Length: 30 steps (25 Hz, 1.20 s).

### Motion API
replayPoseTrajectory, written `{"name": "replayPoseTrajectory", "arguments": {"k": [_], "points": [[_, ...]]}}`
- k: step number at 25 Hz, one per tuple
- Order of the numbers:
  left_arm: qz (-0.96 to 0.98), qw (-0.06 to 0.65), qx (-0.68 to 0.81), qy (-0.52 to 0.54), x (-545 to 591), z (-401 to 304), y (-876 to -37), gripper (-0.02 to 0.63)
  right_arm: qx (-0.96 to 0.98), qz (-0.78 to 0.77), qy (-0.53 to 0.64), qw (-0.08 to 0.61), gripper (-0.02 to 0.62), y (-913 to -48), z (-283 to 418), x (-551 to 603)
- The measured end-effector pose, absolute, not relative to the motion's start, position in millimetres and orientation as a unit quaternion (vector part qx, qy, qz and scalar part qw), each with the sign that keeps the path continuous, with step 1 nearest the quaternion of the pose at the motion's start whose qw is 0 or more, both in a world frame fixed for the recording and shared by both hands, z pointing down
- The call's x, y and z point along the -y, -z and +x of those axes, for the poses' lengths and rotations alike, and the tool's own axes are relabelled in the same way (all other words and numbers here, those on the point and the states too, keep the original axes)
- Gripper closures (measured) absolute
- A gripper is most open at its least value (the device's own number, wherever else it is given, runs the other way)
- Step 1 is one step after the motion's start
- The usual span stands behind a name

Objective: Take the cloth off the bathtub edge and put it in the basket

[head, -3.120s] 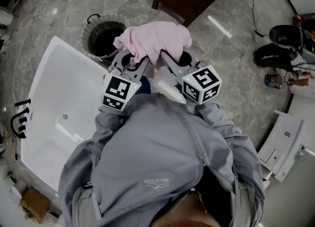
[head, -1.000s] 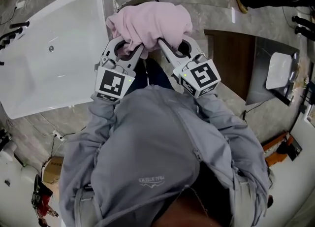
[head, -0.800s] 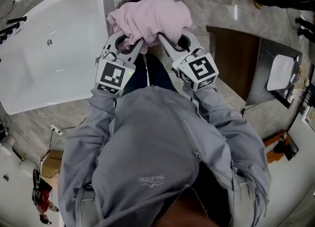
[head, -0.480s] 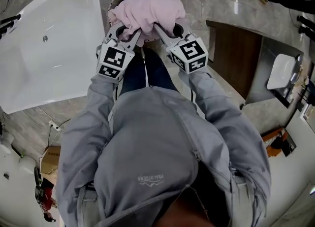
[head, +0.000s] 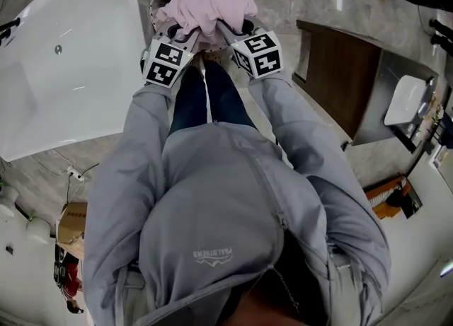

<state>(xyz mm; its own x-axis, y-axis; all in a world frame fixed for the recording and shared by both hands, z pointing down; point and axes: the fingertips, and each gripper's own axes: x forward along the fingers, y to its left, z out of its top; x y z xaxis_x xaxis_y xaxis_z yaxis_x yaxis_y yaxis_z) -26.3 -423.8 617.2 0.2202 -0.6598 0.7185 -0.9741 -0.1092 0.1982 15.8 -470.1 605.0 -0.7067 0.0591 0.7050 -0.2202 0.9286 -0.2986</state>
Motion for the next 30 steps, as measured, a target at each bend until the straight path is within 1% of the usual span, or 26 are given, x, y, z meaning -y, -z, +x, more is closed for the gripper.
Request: {"name": "replayPoseTrajectory", "arguments": {"k": [5,8,9,11,13,14,15,16,21,30], "points": [[0.689,0.361,0.577,-0.25,420.5,-30.0,-641.6,0.518,0.887,0.049,-0.2,0.413,0.499,-632.4,13.2,471.3],[0.674,0.39,0.573,-0.254,417.4,-32.4,-655.2,0.515,0.876,0.054,-0.2,0.435,0.491,-644.3,11.7,472.3],[0.669,0.403,0.567,-0.26,414.4,-32.6,-662.3,0.487,0.867,0.058,-0.2,0.452,0.488,-651.9,13.7,472.2],[0.655,0.433,0.556,-0.271,405.1,-33.7,-677.6,0.4,0.842,0.072,-0.202,0.494,0.474,-670.3,23.2,472.5],[0.639,0.46,0.55,-0.278,392.7,-37.3,-689.7,0.354,0.823,0.09,-0.203,0.523,0.45,-683.9,35.6,475.2],[0.634,0.47,0.548,-0.277,386.7,-39.1,-693.4,0.353,0.818,0.097,-0.2,0.53,0.41,-687.8,40.9,476.7],[0.631,0.476,0.547,-0.275,381.1,-40.9,-695.7,0.353,0.816,0.1,-0.197,0.535,0.354,-690.5,45.4,477.7],[0.629,0.48,0.547,-0.273,376.1,-42.9,-697.1,0.351,0.814,0.1,-0.196,0.539,0.336,-692.6,49.5,477.4],[0.614,0.493,0.558,-0.262,360.7,-49.0,-701.3,0.353,0.806,0.101,-0.207,0.545,0.327,-698.3,61.9,471.0],[0.626,0.475,0.56,-0.263,368.2,-47.4,-691.0,0.351,0.818,0.102,-0.2,0.529,0.327,-685.0,48.4,463.9]]}}
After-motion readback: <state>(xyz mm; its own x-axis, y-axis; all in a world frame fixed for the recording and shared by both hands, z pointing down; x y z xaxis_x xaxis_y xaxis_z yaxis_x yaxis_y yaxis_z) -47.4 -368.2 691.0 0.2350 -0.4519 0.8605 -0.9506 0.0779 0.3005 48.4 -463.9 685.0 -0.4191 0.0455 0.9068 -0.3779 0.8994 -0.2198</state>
